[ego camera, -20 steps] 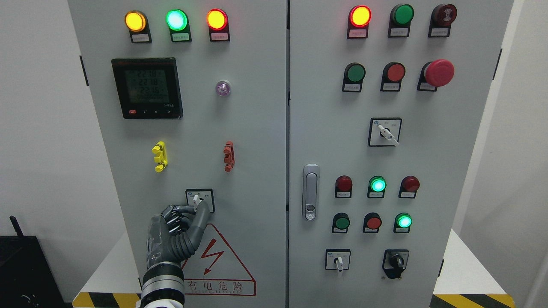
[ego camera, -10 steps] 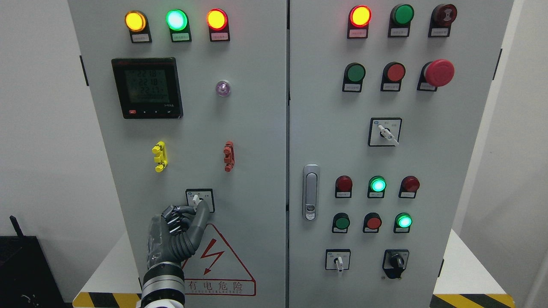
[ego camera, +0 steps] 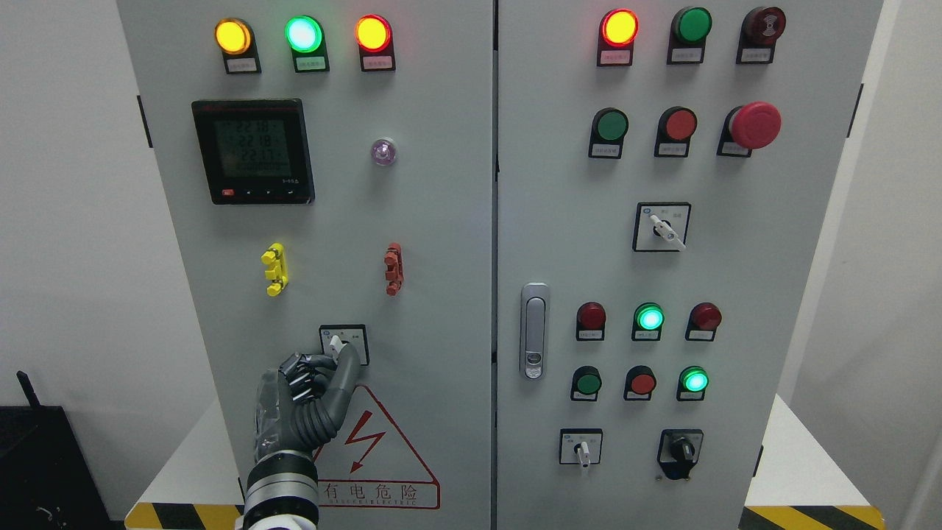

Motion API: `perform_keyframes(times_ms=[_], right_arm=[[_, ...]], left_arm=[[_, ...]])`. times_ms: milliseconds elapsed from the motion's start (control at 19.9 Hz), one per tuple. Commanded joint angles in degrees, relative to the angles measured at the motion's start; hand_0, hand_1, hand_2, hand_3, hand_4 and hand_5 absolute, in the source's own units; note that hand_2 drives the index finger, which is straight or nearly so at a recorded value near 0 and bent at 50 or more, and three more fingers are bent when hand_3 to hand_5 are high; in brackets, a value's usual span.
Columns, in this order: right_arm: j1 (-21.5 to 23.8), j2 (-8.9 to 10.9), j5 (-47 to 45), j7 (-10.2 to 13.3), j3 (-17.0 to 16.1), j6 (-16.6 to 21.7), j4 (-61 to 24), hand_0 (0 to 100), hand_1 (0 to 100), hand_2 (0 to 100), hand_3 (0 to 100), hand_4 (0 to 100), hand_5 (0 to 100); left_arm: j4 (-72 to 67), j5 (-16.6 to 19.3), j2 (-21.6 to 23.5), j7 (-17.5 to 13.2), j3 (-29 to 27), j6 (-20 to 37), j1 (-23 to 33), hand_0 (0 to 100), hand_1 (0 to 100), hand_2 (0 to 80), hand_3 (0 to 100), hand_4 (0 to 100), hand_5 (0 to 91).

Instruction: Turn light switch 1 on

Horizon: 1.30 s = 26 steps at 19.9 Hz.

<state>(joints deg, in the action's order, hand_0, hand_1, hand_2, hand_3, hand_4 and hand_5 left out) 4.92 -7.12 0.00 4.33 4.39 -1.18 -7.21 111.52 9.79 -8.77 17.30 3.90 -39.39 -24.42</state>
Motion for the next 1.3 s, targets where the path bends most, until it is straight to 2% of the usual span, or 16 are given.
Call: perform_keyframes(times_ms=[0,551,852,1053,1253], right_arm=[[0.0,0.0,-1.41,-0.02,0.0,-0.05,0.0,0,0,0,0,0,0],[0.0,0.0,-1.41,-0.02,0.0,-0.05,0.0,0,0,0,0,0,0],[0.0,0.0,-1.41,-0.02,0.0,-0.05,0.0,0,0,0,0,0,0],[0.0,0.0,-1.41,-0.02,0.0,-0.05,0.0,0,0,0,0,0,0],[0.0,0.0,-1.41,-0.02,0.0,-0.05,0.0,0,0,0,0,0,0]], left_arm=[[0.01,-0.03,-0.02,0.1,0.05,0.01,-0.01,68,62,59.9,93,95,82.2],[-0.08,-0.03,0.07,0.1,-0.04,0.01,-0.01,72,58,59.9,93,95,82.0],[0.01,-0.12,-0.02,0.1,0.05,0.01,-0.01,58,51,59.8,93,95,81.9],[0.01,-0.21,-0.02,0.1,0.05,0.01,-0.01,48,50,60.0,93,95,81.8],[0.01,-0.21,-0.02,0.1,0.05,0.01,-0.01,44,50,60.5,93,95,81.8]])
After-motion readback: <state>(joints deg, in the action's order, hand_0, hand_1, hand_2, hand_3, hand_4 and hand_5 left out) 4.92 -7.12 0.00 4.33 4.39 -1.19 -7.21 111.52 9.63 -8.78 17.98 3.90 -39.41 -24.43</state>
